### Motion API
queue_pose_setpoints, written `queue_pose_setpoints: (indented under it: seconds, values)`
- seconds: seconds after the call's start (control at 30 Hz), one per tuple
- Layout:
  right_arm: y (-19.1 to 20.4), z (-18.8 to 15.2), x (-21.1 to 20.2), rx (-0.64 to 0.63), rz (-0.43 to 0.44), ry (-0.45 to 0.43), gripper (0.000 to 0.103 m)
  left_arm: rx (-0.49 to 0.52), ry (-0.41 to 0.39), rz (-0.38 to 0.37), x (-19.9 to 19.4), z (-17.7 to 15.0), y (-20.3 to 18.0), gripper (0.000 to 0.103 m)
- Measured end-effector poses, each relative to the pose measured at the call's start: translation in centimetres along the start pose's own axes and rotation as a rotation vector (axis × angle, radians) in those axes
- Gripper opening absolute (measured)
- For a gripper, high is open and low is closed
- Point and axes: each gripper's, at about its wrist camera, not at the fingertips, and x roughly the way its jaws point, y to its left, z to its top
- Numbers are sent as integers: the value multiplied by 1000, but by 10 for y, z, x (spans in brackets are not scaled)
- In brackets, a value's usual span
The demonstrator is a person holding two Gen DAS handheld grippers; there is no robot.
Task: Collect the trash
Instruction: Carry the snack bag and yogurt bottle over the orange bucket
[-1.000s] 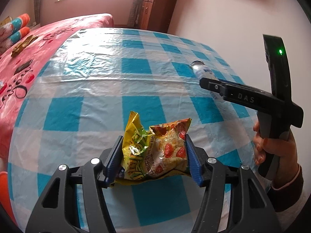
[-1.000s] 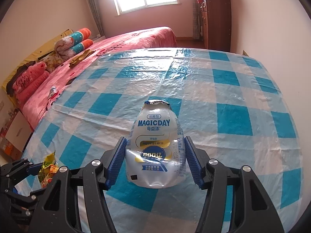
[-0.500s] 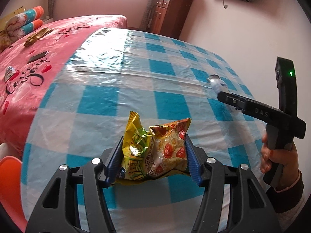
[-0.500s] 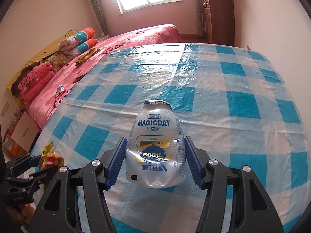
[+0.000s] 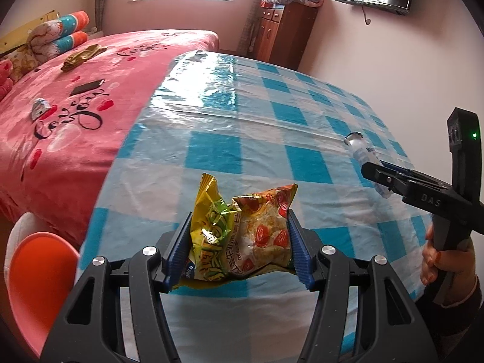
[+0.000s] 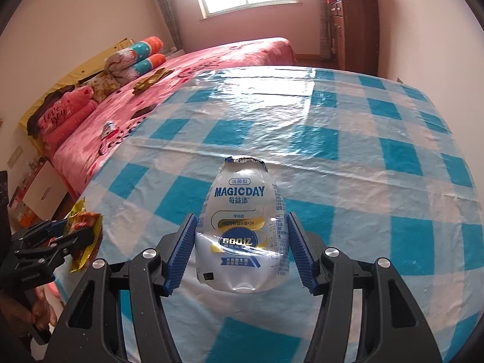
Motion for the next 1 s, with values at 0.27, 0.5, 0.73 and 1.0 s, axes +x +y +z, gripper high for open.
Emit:
queue_pose_setpoints:
  seconds: [0.27, 0.5, 0.73, 1.0]
  values:
    - [26, -2, 2, -35, 33, 25, 61, -35, -22, 31, -12, -4, 23, 60]
    - [48, -3, 5, -69, 56, 44, 60, -61, -33, 48, -22, -10, 42, 60]
    - [68, -6, 6, -101, 69, 57, 60, -93, -45, 59, -32, -15, 62, 59]
    - [92, -8, 9, -139, 89, 74, 60, -122, -55, 64, -41, -22, 78, 59]
